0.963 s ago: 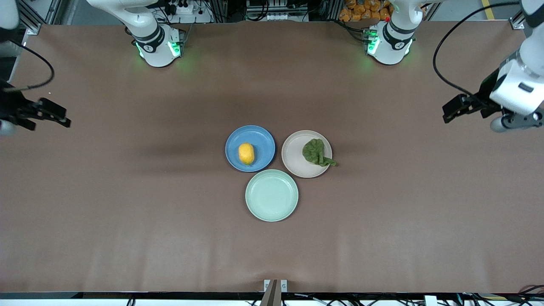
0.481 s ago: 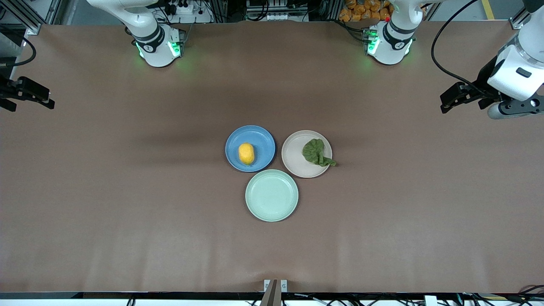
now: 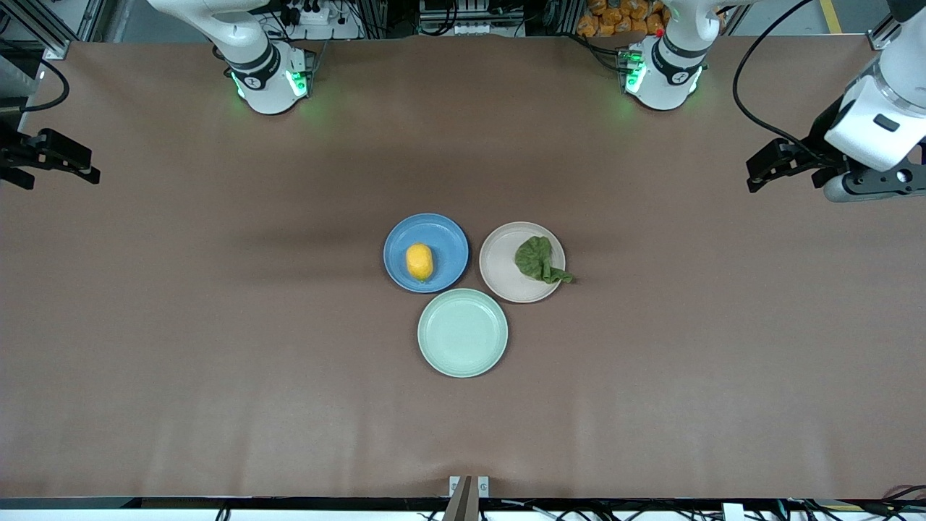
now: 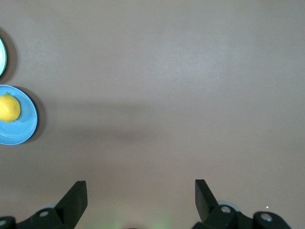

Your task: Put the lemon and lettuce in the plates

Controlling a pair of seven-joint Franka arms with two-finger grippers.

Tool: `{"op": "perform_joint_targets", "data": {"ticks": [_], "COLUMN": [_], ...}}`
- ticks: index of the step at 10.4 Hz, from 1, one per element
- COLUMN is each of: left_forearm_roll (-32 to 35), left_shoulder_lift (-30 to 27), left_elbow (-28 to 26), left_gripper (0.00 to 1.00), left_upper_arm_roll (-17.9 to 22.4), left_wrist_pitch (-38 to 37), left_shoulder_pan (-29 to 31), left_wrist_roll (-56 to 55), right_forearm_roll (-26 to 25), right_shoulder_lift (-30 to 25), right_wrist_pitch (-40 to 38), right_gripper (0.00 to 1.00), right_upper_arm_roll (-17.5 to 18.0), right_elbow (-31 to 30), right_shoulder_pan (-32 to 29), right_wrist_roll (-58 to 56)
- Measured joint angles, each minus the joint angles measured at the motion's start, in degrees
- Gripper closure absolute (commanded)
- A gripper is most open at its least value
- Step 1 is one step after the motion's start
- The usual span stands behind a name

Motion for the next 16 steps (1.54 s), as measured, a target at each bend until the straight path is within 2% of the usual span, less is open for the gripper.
{"op": "perform_joint_targets", "data": {"ticks": [5, 16], "left_forearm_roll": [-0.1, -0.1], "left_shoulder_lift": [0.0, 0.4], "left_elbow": [3.0, 3.0], "left_gripper": [0.0, 0.0], "left_upper_arm_roll": [3.1, 3.0], "left_wrist_pitch": [-0.1, -0.1], "left_shoulder_pan": [-2.5, -2.7], "left_wrist_roll": [0.0, 0.0], "right_forearm_roll": [0.0, 0.0], "right_shoulder_lift": [0.6, 0.7], "right_wrist_pitch": [-1.8, -2.0], "right_gripper": [0.0, 0.0], "right_upper_arm_roll": [0.0, 0.0], "right_elbow": [0.9, 0.9], "right_shoulder_pan": [0.0, 0.0], "right_wrist_roll": [1.2, 2.3]}}
